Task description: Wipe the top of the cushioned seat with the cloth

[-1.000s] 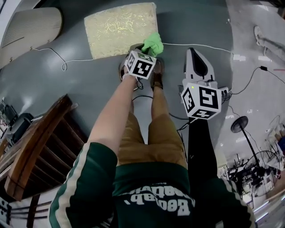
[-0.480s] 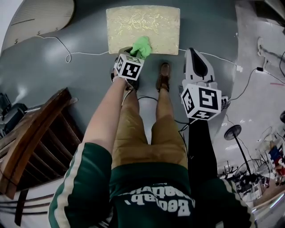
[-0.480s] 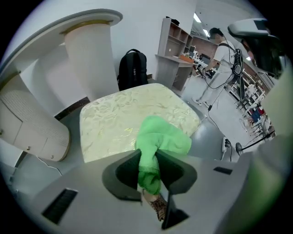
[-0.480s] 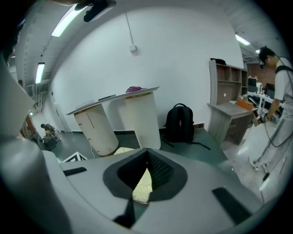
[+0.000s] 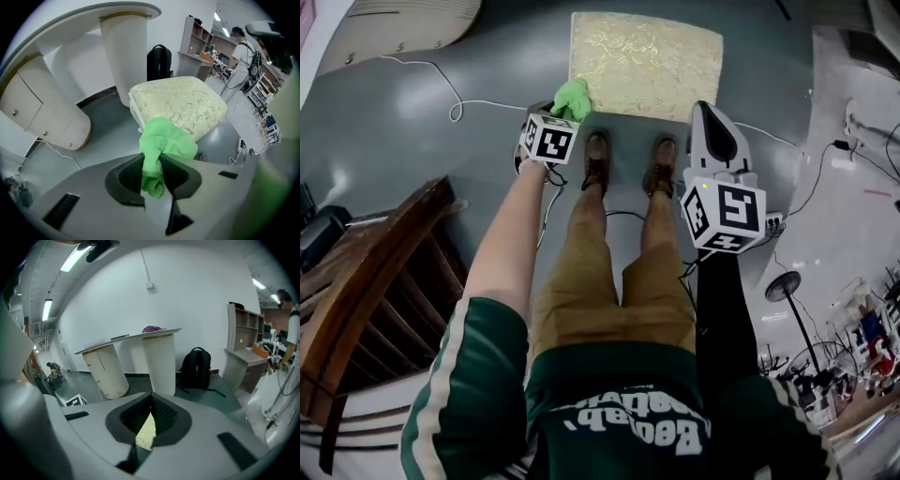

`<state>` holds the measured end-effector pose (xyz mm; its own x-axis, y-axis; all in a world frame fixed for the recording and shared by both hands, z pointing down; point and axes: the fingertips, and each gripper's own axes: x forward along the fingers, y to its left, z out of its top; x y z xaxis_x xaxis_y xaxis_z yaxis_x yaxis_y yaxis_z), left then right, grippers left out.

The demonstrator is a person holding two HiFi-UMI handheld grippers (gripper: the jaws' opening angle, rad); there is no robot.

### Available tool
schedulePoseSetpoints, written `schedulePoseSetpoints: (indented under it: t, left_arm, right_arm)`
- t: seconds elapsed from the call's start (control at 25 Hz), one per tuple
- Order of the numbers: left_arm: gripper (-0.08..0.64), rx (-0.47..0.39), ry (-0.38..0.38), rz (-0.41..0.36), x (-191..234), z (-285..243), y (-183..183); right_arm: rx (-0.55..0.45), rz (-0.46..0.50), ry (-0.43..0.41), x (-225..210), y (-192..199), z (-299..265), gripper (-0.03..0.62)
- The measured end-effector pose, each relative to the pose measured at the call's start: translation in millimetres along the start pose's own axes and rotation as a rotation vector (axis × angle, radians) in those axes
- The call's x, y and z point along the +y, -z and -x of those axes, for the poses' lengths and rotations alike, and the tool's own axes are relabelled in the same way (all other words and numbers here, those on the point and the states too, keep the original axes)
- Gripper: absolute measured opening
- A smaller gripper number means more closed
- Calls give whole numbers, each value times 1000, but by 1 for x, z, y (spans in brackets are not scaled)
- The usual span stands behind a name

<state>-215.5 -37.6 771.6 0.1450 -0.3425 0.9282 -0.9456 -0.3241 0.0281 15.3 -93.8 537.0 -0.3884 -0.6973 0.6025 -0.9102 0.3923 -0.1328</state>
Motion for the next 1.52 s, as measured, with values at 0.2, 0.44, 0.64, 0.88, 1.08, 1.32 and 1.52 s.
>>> schedulePoseSetpoints:
  t: [0.2,0.44,0.64,0.88,1.08,1.32,1.52]
  left_arm:
    - [100,61,-27,34,44,9,36]
    - [100,20,20,39,56,38,38]
    - [100,-68,43,28,55,91,10]
    - [100,-277,15,-40,65,178,-81]
    - [100,-446,-20,-90,64,256,-154]
    - [100,-625,-47,-141,46,338,-222]
    - [100,-793,-41,-145,38,411,-272]
  right_arm:
    - [-3,14,4,27,-6,-8,8]
    - [-51,43,20,47,-46,-8,8]
    - [-100,87,36,55,-92,15,8]
    - [-214,126,75,48,-173,50,8]
    - [-307,142,88,52,-227,87,8]
    - [-376,151,115,51,-265,124,8]
    - [-456,182,142,49,-309,151,8]
